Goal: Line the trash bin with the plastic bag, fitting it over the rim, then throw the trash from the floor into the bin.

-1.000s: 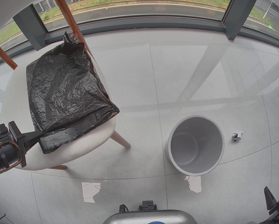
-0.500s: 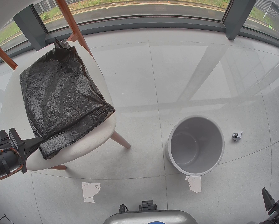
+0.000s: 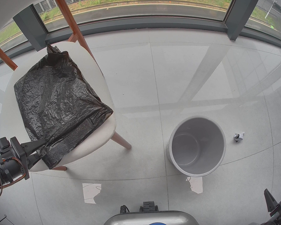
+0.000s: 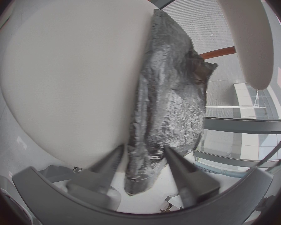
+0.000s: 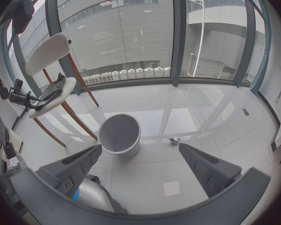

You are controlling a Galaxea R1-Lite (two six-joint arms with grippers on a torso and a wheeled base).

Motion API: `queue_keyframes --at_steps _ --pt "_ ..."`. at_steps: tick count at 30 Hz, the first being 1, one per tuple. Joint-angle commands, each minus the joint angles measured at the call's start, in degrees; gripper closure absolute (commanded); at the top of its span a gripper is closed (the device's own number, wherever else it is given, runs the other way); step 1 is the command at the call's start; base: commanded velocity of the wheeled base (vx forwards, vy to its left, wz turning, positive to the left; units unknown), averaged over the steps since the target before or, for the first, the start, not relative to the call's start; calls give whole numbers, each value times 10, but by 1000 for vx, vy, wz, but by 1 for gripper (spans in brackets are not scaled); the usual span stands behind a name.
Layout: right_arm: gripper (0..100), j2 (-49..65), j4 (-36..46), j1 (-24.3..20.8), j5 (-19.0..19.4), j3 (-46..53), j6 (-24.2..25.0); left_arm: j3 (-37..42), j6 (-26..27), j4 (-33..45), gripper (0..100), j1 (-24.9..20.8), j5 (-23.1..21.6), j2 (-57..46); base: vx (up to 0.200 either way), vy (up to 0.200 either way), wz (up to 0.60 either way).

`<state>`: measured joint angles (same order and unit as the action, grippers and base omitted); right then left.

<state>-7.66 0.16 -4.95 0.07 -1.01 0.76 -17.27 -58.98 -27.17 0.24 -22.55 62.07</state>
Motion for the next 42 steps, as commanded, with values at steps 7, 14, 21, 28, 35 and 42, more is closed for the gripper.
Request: queue_keyframes --at_steps 7,14,21,28,35,42 --pt "0 12 -1 4 0 10 0 -5 -2 -8 0 -7 -3 1 0 0 0" --pt "0 14 -1 4 0 10 0 -11 -10 -8 0 -38 -2 2 0 0 0" --pt "0 14 -1 4 0 10 0 -15 -11 -10 0 -47 -2 3 0 0 0" --pt "0 12 -1 6 0 10 0 -24 -35 -12 0 -60 -3 2 0 0 0" --pt "0 11 -1 6 0 10 0 -38 -59 -24 0 -69 -2 3 0 0 0" --pt "0 11 -1 7 0 10 0 -38 -62 -25 0 -78 -3 5 0 0 0"
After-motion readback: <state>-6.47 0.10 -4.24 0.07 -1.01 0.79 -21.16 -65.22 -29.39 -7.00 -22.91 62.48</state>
